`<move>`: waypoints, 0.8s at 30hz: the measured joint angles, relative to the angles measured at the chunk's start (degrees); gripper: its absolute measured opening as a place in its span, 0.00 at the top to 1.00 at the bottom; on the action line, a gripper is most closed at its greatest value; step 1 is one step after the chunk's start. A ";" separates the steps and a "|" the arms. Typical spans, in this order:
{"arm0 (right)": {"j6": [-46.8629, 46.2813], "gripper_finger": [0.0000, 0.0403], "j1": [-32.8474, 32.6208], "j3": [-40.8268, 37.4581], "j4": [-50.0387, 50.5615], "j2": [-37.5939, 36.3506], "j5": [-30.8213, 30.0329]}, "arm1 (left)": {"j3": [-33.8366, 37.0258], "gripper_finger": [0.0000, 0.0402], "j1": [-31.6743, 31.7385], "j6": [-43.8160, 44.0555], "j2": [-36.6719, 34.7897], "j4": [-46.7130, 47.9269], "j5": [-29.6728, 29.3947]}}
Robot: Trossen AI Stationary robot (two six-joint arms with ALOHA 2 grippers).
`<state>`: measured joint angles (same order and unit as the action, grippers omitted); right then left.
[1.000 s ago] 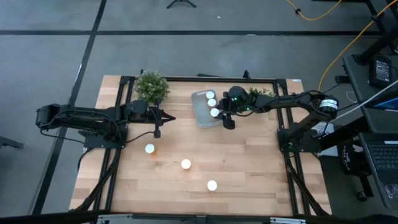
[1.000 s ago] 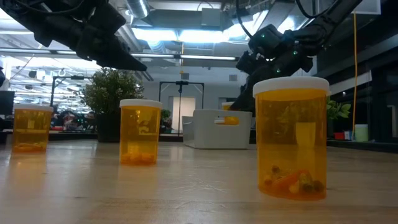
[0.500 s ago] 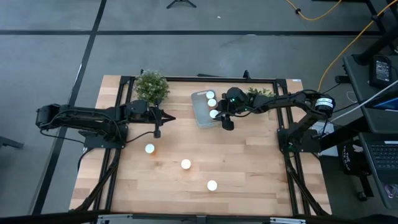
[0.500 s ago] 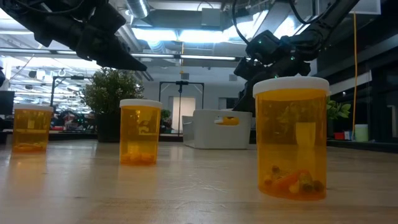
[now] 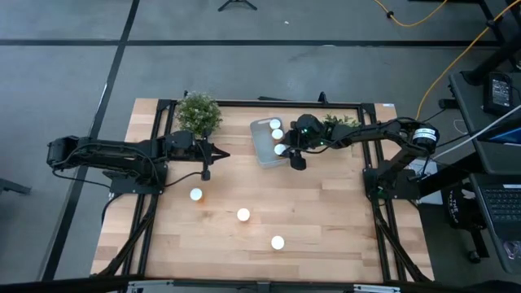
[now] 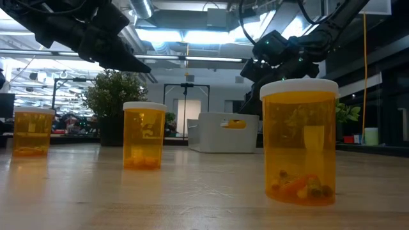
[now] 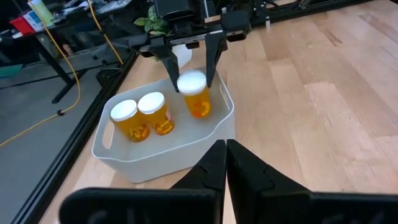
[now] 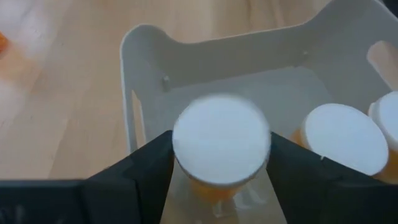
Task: Pick and place pill bottles into a basket
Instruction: Put the orange pill bottle into the gray bin
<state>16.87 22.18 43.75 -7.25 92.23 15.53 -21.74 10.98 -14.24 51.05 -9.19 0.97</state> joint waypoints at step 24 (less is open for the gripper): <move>0.21 0.30 0.04 7.69 10.00 -0.21 -2.50 | 0.00 0.98 0.00 -1.04 0.00 0.00 0.02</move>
<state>17.08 22.22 51.44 2.75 92.03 13.03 -21.74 10.98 -15.28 51.05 -9.19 0.99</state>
